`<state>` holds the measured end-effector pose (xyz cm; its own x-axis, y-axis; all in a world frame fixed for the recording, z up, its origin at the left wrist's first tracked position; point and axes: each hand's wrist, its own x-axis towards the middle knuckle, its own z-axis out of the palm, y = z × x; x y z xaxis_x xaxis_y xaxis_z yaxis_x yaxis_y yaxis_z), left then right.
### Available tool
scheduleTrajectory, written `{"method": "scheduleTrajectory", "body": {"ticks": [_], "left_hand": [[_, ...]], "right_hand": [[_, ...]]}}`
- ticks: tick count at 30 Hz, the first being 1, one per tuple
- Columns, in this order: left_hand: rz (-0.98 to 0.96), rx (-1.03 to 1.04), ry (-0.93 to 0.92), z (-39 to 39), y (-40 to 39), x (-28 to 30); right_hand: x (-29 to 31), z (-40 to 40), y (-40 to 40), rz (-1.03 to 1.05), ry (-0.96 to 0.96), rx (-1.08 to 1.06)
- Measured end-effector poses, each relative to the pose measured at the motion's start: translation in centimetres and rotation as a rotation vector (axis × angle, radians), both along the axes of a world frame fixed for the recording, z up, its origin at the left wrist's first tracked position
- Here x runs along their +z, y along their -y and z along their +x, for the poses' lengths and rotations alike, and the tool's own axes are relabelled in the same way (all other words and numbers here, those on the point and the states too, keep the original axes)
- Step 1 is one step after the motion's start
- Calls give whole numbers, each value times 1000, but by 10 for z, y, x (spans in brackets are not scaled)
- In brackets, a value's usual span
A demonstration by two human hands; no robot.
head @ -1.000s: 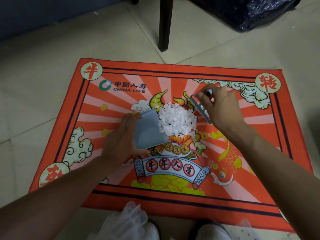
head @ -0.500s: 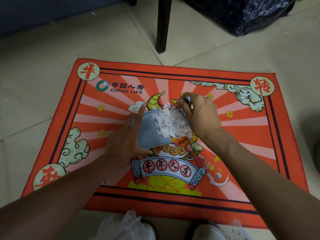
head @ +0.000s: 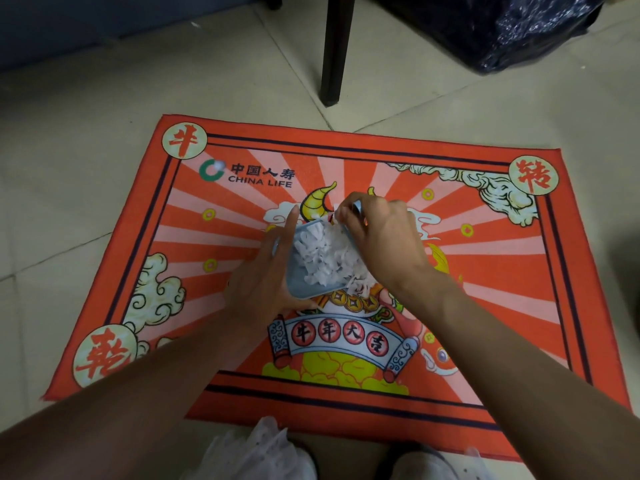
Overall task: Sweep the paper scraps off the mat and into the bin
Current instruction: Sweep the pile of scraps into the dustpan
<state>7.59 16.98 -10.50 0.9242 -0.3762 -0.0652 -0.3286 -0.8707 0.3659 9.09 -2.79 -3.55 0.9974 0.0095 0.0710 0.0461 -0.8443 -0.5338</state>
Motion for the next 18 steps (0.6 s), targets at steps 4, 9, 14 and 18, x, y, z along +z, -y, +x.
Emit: {"method": "scheduleTrajectory", "body": {"ticks": [4,9,14,18], "left_hand": [[-49,-5,40,-1,0,-4],[-92,19,-11,-1,0,-4],[-38,2,-77,-1,2,4],[89,7,-106,0,3,3]], "right_hand": [[-2,-1,-6,-18,-2,13],[-2,-6,-16,4,14,56],[-1,-4,-21,18,34,58],[2,-5,-24,51,21,87]]}}
